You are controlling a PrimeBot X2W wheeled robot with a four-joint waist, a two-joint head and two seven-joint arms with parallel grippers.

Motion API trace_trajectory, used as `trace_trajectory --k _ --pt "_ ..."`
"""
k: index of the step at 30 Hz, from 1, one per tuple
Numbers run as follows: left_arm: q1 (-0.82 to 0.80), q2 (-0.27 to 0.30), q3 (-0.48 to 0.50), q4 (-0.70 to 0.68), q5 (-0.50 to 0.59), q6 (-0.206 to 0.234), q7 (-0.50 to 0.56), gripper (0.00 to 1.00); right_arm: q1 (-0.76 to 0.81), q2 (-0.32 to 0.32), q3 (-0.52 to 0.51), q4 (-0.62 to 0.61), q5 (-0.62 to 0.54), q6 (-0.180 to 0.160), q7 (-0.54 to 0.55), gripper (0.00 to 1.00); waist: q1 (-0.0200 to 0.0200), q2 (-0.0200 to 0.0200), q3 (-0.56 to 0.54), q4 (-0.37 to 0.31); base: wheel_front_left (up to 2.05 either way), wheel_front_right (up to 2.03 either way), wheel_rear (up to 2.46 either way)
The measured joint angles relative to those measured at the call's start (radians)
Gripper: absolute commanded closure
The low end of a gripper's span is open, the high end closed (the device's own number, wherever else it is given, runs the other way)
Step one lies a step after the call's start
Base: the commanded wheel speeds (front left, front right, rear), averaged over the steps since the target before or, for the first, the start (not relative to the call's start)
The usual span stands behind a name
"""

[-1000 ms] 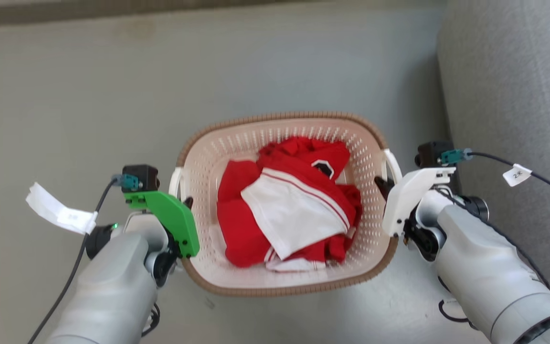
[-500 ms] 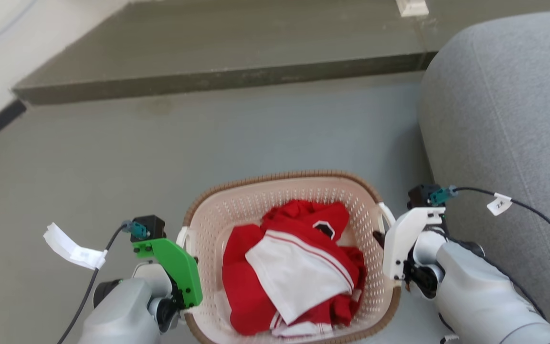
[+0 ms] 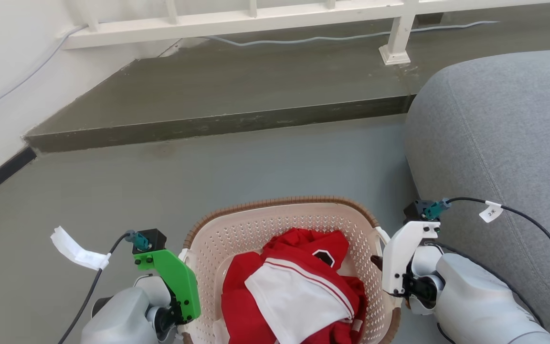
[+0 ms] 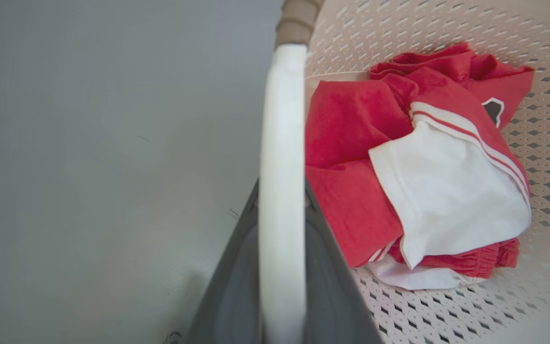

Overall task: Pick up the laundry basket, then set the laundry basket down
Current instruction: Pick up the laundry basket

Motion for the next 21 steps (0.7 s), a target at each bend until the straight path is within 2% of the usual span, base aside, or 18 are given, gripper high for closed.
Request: trace_trajectory --k 21 --pt "0.0 0.0 -0.022 0.019 -0.02 0.0 0.022 1.0 0.0 -0.003 0.031 -0.009 0.043 -0.007 0.033 1.0 0.0 0.0 -0.003 -0.008 0.0 0.0 0.0"
